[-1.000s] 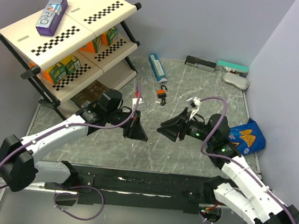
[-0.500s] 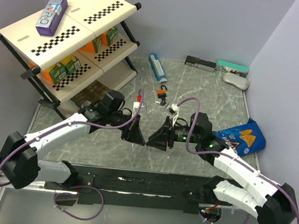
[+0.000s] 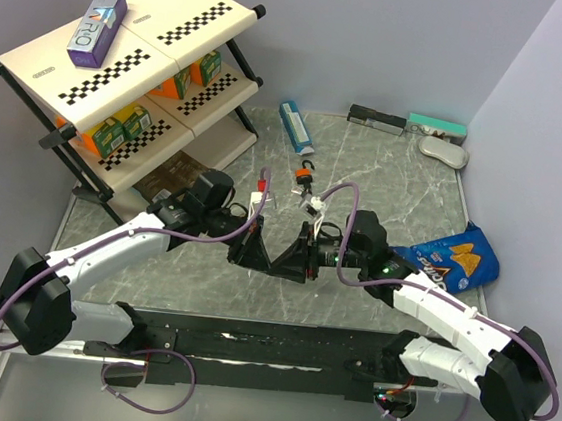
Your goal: Unlock with the key
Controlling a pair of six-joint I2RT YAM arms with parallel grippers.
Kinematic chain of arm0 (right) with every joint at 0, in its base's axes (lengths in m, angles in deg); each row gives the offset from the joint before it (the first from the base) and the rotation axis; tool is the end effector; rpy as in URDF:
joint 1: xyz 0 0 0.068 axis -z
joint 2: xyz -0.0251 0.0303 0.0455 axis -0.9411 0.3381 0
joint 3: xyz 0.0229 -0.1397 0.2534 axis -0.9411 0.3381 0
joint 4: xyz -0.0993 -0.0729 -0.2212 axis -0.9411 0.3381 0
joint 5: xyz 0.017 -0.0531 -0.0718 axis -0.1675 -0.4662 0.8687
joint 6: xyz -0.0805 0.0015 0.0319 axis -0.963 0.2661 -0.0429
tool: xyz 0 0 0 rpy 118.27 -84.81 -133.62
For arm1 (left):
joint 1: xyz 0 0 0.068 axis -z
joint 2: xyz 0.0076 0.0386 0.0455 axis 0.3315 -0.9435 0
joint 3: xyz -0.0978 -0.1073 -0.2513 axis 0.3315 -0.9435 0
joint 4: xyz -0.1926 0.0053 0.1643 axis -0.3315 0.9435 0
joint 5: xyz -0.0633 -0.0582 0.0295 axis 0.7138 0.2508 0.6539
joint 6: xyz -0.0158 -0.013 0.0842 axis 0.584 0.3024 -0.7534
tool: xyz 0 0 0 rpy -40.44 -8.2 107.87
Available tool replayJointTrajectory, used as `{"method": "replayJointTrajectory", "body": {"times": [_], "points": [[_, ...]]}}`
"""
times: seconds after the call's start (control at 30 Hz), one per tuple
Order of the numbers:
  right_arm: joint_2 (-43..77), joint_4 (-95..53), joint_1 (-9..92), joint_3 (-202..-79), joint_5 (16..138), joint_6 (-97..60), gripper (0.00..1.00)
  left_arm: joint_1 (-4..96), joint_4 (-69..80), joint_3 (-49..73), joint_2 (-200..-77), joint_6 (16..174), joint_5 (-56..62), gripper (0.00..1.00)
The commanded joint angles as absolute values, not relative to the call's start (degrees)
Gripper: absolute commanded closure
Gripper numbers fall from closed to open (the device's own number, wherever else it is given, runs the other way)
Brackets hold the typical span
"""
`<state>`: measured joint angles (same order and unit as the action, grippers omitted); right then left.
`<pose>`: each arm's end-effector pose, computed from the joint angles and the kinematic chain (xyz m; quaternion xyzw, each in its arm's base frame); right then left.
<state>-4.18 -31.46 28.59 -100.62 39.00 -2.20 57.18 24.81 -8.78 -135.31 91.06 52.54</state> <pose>0.1438 0.2016 0.2840 -0.3560 0.6764 0.5628 0.3146 0.1708 -0.2147 0.2837 0.4099 0.7045 -0.5487 0.1862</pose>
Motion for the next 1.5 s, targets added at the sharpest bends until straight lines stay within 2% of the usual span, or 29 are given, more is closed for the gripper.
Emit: {"method": "replayJointTrajectory", "body": {"times": [0.0,0.2,0.63,0.87,1.1,1.27,1.47], "points": [[-5.8,-29.8,28.1,-101.8,39.2,-4.2,0.64,56.7,23.6,-7.3,-134.4,89.8,53.5,0.99],[-6.5,-27.8,28.1,-101.5,40.4,-5.1,0.71,56.3,23.3,-7.4,-134.1,89.9,53.3,0.99],[-9.2,-22.8,28.1,-101.1,45.0,-7.0,0.72,56.1,23.1,-7.6,-133.3,90.1,53.4,0.99],[-11.8,-19.6,28.1,-102.2,46.5,-7.6,0.63,56.1,23.5,-7.7,-133.4,89.8,54.2,0.99],[-11.5,-24.2,28.2,-102.8,42.2,-5.3,0.57,56.1,24.0,-7.6,-133.8,88.9,57.2,0.99],[-8.5,-26.1,28.1,-102.8,39.9,-4.8,0.56,56.1,23.8,-8.0,-133.2,88.4,58.1,0.99],[-7.3,-27.2,28.1,-102.9,37.1,-4.0,0.63,56.1,24.0,-7.9,-133.3,88.2,58.3,0.99]]}}
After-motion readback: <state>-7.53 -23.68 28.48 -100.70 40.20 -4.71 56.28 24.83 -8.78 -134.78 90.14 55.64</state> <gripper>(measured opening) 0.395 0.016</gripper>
